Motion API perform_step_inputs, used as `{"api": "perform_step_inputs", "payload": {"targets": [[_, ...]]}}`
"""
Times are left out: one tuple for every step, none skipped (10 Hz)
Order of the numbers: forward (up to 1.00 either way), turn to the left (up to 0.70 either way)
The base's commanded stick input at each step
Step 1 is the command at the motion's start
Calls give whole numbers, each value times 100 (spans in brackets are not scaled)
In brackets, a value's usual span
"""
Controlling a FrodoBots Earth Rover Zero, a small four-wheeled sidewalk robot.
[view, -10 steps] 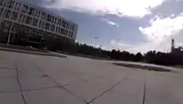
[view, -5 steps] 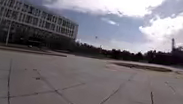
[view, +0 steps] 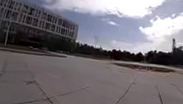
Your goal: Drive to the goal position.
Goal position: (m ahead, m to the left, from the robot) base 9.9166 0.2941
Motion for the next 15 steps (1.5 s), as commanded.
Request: {"api": "perform_step_inputs", "payload": {"targets": [[50, 1], [50, 1], [50, 1], [50, 1], [50, 1], [50, 1], [50, 1], [50, 1], [50, 1], [50, 1], [50, 1], [50, 1], [50, 1], [50, 1], [50, 1]]}}
